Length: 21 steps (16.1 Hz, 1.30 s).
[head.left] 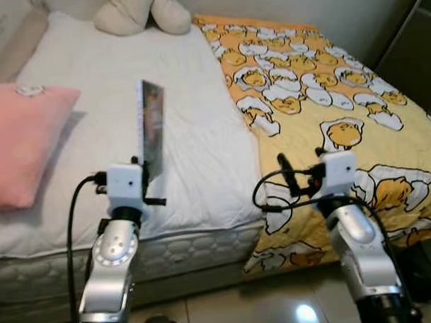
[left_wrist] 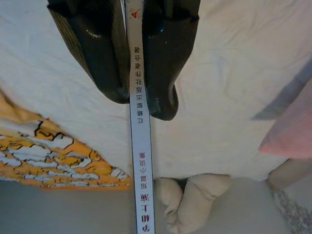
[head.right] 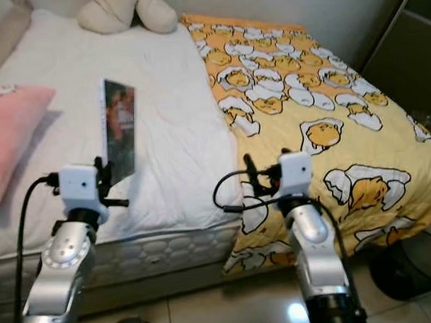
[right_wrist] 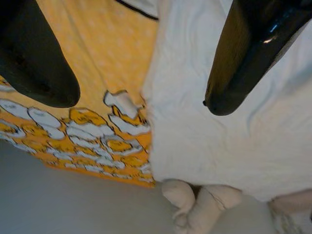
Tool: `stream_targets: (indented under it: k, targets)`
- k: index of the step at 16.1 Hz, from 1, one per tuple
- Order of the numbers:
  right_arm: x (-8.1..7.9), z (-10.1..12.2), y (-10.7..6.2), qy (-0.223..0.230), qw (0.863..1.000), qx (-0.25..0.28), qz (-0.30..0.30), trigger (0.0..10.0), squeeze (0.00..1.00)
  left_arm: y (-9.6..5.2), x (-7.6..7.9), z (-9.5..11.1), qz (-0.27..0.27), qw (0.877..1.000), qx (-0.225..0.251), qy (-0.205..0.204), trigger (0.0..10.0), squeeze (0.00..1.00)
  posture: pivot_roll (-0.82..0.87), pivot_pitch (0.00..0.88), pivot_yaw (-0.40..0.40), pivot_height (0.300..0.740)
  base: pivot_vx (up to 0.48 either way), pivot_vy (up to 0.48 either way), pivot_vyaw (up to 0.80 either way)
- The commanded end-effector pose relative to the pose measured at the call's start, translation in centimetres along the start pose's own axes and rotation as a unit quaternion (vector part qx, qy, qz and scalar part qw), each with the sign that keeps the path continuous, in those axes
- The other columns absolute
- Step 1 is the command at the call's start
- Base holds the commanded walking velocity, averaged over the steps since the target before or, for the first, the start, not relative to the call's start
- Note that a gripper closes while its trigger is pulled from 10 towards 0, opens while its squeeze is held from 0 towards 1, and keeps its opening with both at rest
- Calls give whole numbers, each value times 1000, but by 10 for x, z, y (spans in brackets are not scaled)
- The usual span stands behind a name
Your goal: Clean up the room
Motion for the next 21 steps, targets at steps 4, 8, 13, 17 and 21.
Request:
stream_targets:
  k: [4,8,13,17,21]
  targets:
    - [2,2,7,2,1000,4,3,10000,518,7,9,16,-3,1000,20,11,0,39,114,0,-111,740,0,420,0]
    - [13,-5,6,1,999,-14,-31,10000,369,24,5,13,0,1000,-3,-2,0,0,83,0,-84,740,0,0,0]
    - [3,-5,-3,30,999,-3,-28,10000,459,26,-5,14,0,1000,-9,10,0,0,99,0,-83,740,0,0,408]
    - [-16,-12,1,32,999,-17,12,10000,482,26,3,17,1,1000,-4,12,0,0,139,0,-112,740,0,0,483]
    - [-20,-14,10,41,999,-19,17,10000,502,17,16,6,-39,999,-20,11,0,0,196,0,-141,740,0,0,477]
Point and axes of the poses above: a point about 5 cm out from each wrist's last joint towards the gripper, its own y axis pointing out of the wrist towards the gripper, its own z axis along the axis of the wrist's last joint, x = y × z, the point moved 5 cm from there along y, pointing out of the wrist towards the gripper, and after that the axes turned 2 degrees about y, right-handed, at the moved point
